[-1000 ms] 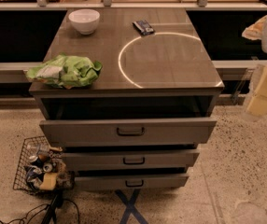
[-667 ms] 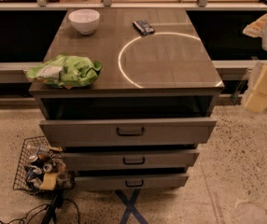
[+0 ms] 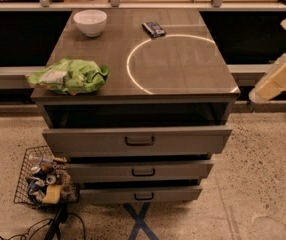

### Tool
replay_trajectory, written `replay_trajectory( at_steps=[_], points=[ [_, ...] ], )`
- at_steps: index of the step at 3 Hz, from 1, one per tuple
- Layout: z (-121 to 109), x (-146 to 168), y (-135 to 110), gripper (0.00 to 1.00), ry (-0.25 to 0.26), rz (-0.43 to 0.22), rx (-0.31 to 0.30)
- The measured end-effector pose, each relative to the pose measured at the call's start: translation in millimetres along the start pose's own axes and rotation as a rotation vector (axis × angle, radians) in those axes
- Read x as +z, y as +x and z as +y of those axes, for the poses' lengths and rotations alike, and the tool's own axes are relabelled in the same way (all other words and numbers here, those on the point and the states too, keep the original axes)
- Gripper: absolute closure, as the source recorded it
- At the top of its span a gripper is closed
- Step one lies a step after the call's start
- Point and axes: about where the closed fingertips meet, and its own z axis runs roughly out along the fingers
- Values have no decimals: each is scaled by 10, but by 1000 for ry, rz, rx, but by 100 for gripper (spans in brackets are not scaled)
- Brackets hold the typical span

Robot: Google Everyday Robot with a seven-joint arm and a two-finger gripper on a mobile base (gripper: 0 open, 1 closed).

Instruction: Move rxbar blueberry near green rice chip bag

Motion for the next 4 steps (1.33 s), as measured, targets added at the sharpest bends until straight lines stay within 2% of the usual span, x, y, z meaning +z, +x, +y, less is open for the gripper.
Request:
replay_trajectory(
  at_steps=[1,2,3,4],
  points=[
    [-596,255,-187,0,91,-206,77],
    [-1289,371,-540,0,221,-406,115],
    [-1528,334,-602,0,286,-452,131],
    [-1520,337,-604,0,284,-451,130]
  ],
)
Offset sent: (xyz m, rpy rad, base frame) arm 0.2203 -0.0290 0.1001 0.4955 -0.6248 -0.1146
